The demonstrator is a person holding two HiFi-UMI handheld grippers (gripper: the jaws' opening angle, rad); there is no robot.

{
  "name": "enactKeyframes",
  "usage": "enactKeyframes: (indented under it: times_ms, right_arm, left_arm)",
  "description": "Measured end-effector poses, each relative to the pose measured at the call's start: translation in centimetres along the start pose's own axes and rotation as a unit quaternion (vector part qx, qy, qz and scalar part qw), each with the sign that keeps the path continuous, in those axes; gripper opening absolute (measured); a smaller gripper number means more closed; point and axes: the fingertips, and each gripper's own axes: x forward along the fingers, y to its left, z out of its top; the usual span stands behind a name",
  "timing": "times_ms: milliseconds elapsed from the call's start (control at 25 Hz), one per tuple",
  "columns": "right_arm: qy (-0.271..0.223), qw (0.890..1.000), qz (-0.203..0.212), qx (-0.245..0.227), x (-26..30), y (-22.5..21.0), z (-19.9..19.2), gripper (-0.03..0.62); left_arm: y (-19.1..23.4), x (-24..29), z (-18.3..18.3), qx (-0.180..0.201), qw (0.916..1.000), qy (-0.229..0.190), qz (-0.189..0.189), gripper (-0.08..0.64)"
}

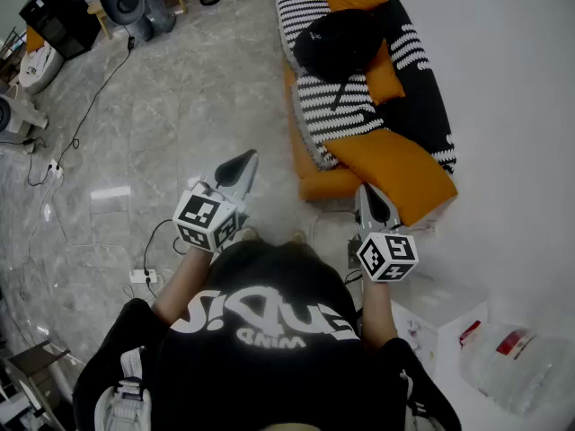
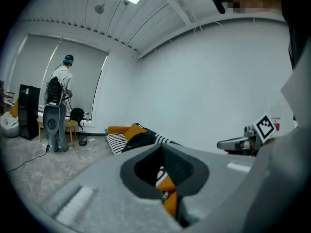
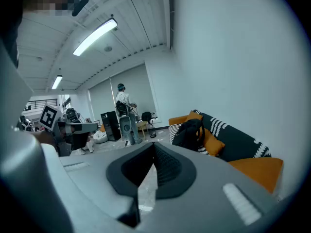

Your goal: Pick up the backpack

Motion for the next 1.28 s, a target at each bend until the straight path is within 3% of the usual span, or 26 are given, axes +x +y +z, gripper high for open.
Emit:
enactKeyframes:
  times_ms: [240, 440, 760, 1040, 1280]
  right_arm:
    - [0.002, 1.0, -0.004, -0.001, 0.5, 0.9, -0.3, 0.0]
    - [-0.009, 0.999, -0.004, 0.042, 1.3, 1.6, 0.0, 0.002]
    - [0.0, 0.996, -0.039, 0.075, 3.2, 3.4, -1.5, 0.002]
    - [0.005, 0.994, -0.068, 0.08, 5.1, 4.6, -2.7, 0.002]
    - [0.004, 0.996, -0.055, 0.071, 9.0, 4.9, -1.2, 0.002]
  left_arm:
    - [0.4, -0.2, 0.1, -0.003, 0.9999, 0.002, -0.01, 0.002]
    - [1.5, -0.6, 0.3, -0.003, 0.9999, 0.005, -0.015, 0.002]
    - [4.9, -1.2, -0.3, 0.005, 0.9993, 0.016, -0.032, 0.002]
    - [8.3, -0.3, -0.3, 0.017, 0.9989, 0.013, -0.042, 0.002]
    - [10.7, 1.5, 0.0, 0.012, 0.9988, 0.014, -0.045, 0.002]
